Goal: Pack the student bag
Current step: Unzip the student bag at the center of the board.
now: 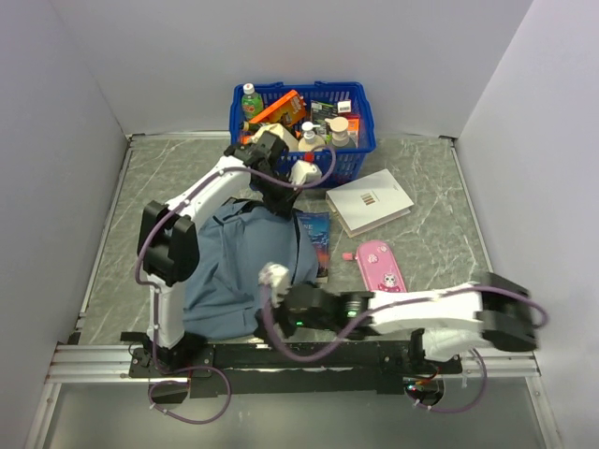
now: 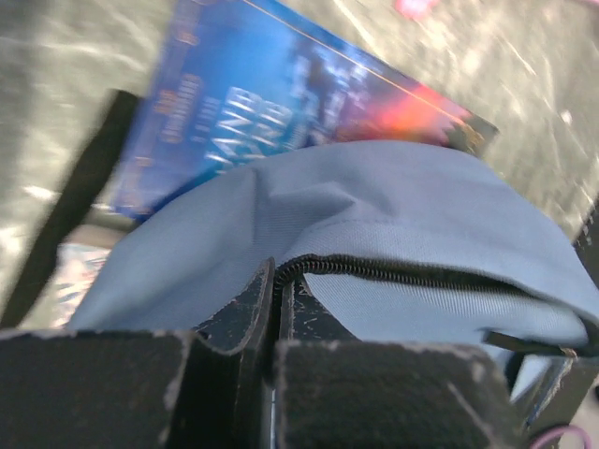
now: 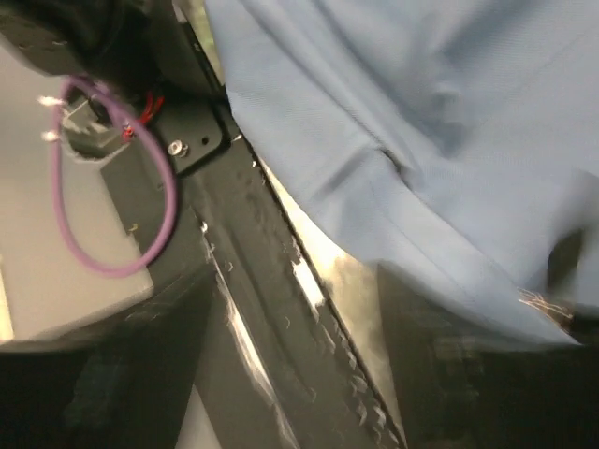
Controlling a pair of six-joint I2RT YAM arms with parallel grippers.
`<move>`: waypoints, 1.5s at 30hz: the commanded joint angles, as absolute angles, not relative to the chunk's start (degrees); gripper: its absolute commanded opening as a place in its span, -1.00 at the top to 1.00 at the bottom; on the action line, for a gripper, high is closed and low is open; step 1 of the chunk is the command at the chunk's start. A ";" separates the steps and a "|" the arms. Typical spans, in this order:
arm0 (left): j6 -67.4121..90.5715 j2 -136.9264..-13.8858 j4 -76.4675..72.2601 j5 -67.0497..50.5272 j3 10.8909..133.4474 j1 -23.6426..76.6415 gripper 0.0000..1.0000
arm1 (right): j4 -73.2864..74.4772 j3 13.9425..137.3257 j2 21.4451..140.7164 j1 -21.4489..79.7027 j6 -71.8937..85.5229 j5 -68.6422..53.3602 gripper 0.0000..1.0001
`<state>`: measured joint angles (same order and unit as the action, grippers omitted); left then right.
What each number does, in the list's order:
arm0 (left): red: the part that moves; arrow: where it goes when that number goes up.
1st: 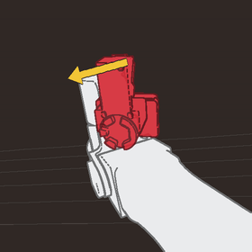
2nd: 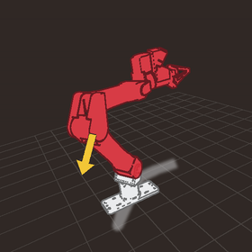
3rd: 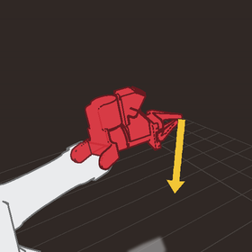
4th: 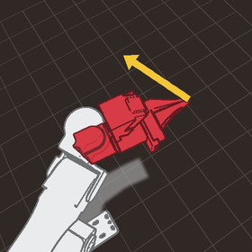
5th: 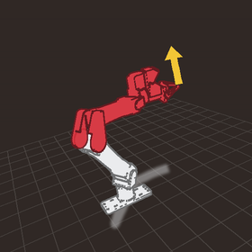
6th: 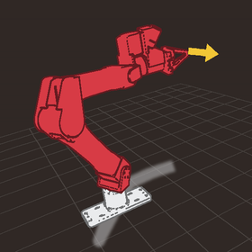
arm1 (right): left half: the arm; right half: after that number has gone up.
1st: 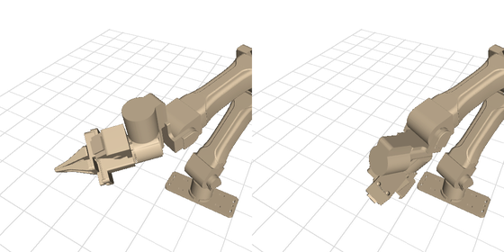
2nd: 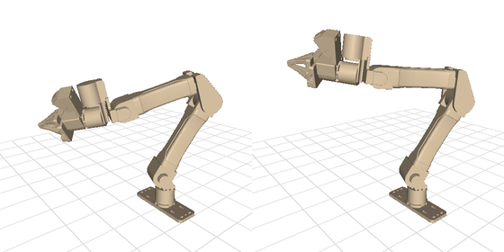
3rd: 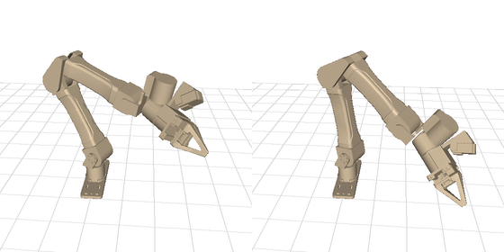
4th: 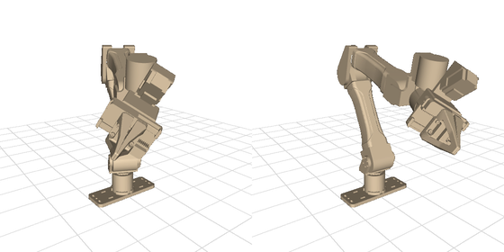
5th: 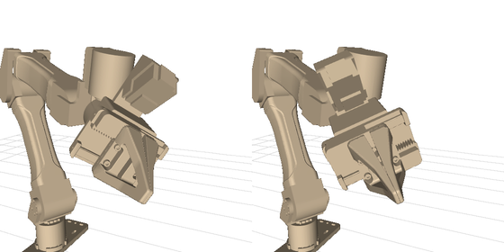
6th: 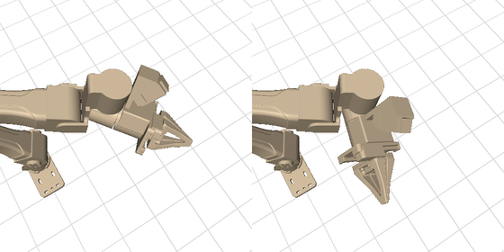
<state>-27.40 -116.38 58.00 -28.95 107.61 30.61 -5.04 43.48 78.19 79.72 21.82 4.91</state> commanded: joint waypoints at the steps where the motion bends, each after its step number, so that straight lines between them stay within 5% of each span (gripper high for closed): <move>1: -31.29 -108.99 57.14 -33.39 101.26 31.73 0.82 | -4.85 37.72 59.20 77.70 23.29 9.67 -0.99; 4: -30.41 -105.21 55.12 -33.05 96.95 31.82 0.28 | -0.28 37.88 54.69 76.47 22.77 12.03 -1.00; 10: -28.22 -100.55 54.76 -31.20 96.24 31.90 -0.28 | 4.04 32.89 48.52 68.74 24.69 14.24 -0.87; 14: -22.44 -95.20 51.16 -28.14 93.79 31.82 -0.45 | 1.76 28.31 46.41 61.88 26.63 13.80 -0.73; 24: -9.77 -85.79 42.30 -23.30 76.04 35.24 -0.51 | -5.54 27.59 54.05 52.73 28.04 6.51 -0.53; 25: -8.62 -85.00 41.23 -23.12 72.72 35.33 -0.94 | -5.71 27.77 54.14 52.47 27.95 6.42 -0.52; 31: -2.20 -81.48 34.48 -23.47 67.07 35.16 -0.93 | -11.24 26.98 57.12 51.07 29.00 3.08 -0.46; 45: 5.10 -84.73 23.30 -28.05 60.57 35.95 -0.98 | -15.65 25.23 62.75 50.80 32.78 2.99 0.12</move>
<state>2.72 -83.15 27.83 -26.94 63.72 35.33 -12.58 26.39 62.83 51.22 31.55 3.14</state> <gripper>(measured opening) 0.971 0.467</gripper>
